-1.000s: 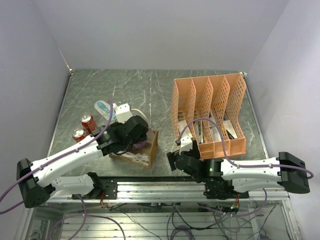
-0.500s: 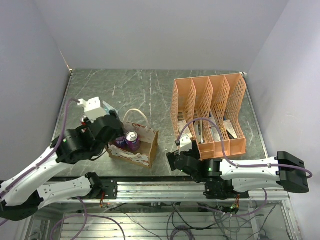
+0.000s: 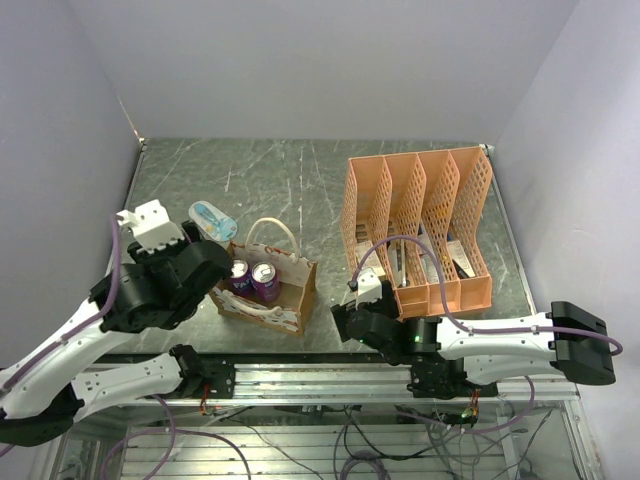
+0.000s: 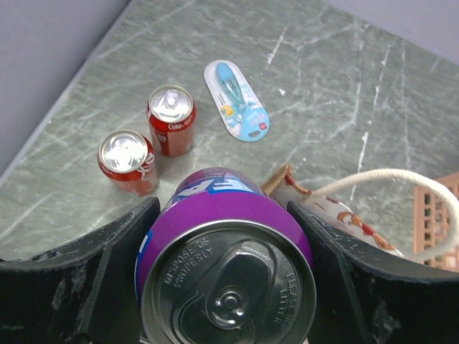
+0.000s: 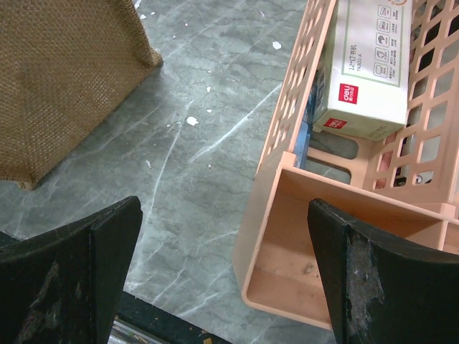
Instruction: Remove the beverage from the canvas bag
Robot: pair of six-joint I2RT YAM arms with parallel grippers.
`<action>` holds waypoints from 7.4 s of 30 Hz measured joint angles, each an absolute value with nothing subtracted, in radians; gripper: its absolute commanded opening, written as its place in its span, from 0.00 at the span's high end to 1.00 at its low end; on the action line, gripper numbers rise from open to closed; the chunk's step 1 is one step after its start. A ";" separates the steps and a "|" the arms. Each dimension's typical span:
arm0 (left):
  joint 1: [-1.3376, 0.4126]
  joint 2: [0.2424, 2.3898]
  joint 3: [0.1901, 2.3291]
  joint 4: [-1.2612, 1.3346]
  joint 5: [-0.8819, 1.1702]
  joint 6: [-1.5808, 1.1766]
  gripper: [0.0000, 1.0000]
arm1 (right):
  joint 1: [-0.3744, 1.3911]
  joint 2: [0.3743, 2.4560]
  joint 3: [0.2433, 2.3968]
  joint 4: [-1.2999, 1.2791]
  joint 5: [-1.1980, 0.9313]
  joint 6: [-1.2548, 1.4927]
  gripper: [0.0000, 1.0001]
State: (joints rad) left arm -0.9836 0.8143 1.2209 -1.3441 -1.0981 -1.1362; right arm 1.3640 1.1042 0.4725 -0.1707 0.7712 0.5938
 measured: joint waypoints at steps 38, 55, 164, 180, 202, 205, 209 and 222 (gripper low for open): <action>-0.354 1.077 0.843 -0.733 -0.763 -0.869 0.93 | 1.368 1.109 0.477 -0.185 0.775 0.598 0.00; -0.244 1.135 0.662 -0.571 -0.691 -1.022 0.93 | 1.369 1.114 0.478 -0.186 0.776 0.602 0.00; -0.815 1.325 0.973 -0.879 -0.483 -1.372 0.01 | 1.388 1.171 0.513 -0.203 0.801 0.613 0.00; -0.815 1.469 1.009 -0.867 -0.549 -1.443 0.04 | 1.389 1.179 0.513 -0.203 0.801 0.613 0.00; -0.816 1.478 0.967 -0.835 -0.565 -1.443 0.31 | 1.389 1.177 0.513 -0.204 0.802 0.617 0.00; -0.817 1.472 0.967 -0.837 -0.563 -1.443 0.41 | 1.389 1.177 0.513 -0.204 0.802 0.617 0.00; -0.817 1.431 0.962 -0.836 -0.556 -1.431 0.59 | 1.389 1.182 0.514 -0.204 0.802 0.617 0.00; -0.817 1.283 0.964 -0.845 -0.542 -1.338 0.93 | 1.390 1.183 0.514 -0.205 0.805 0.617 0.00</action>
State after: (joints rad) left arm -0.8165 1.2835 0.9638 -0.8448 -0.5419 -1.3376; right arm 1.3895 1.1828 0.5144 -0.2050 0.8047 0.6170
